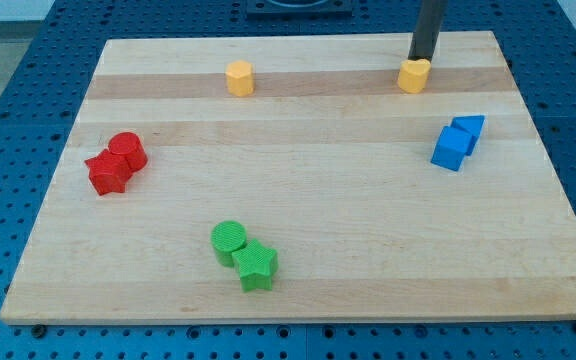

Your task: Push the triangle slightly down

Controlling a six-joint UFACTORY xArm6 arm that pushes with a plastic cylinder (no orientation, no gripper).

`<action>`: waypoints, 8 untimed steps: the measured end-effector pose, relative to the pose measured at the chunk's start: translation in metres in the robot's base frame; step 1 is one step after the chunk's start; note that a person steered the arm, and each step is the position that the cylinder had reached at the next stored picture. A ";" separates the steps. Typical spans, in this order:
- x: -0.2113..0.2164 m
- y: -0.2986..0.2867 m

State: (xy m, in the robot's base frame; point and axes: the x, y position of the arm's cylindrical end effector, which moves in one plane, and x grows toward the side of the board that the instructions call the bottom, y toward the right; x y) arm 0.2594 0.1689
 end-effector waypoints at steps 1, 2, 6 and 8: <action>-0.016 -0.026; -0.016 -0.076; 0.038 -0.020; 0.095 0.020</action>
State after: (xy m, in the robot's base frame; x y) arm 0.3540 0.1889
